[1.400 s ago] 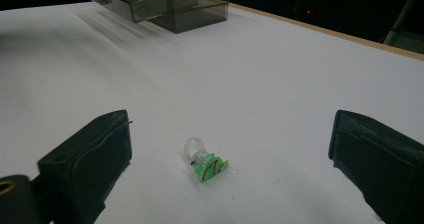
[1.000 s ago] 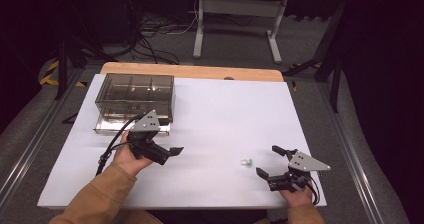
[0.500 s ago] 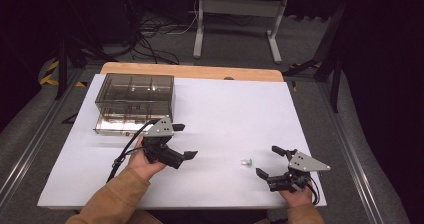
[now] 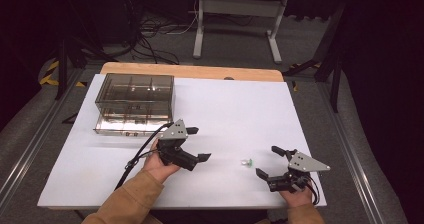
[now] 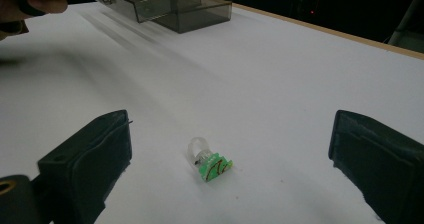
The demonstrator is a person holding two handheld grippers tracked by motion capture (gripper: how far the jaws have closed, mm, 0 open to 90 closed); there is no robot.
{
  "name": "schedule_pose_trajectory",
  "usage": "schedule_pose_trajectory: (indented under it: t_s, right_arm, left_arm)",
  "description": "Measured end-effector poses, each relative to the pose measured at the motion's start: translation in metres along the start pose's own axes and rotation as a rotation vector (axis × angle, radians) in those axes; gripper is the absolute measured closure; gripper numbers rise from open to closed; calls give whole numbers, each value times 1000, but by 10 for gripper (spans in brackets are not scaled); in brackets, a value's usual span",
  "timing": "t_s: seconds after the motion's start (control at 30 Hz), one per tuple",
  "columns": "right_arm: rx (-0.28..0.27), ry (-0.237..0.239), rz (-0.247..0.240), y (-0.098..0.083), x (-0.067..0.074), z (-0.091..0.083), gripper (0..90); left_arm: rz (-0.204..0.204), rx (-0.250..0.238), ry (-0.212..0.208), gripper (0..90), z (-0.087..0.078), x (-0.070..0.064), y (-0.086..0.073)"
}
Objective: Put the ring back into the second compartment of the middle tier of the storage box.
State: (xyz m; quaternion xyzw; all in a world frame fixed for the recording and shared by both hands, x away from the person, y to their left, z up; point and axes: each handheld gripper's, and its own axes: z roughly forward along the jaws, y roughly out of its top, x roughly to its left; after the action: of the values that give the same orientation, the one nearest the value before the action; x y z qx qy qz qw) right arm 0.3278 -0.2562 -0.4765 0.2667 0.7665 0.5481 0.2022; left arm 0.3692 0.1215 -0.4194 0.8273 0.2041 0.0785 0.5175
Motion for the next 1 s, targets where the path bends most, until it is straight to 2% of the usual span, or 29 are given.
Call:
schedule_pose_trajectory:
  t_s: [0.13, 0.5, 0.67, 0.77, 0.87, 1.0]
  right_arm:
    - [2, 0, -2, 0, 0, 0, 39]
    - [0, 4, 1, 0, 0, 0, 39]
    - [-2, 4, -2, 0, 0, 0, 39]
    - [-1, 3, -3, 0, 0, 0, 40]
    - [-1, 3, -3, 0, 0, 0, 40]
    - [0, 5, -1, 0, 0, 0, 39]
  left_arm:
    - [10, 5, 8, 80, 11, -2, -1]
    - [6, 33, -22, 88, 43, -8, -2]
    - [-17, 39, -31, 96, 55, -9, -4]
    - [-33, 43, -17, 121, 61, -9, -6]
    - [-53, 39, -21, 140, 67, -9, -7]
    - [-46, 53, -13, 155, 75, -12, -9]
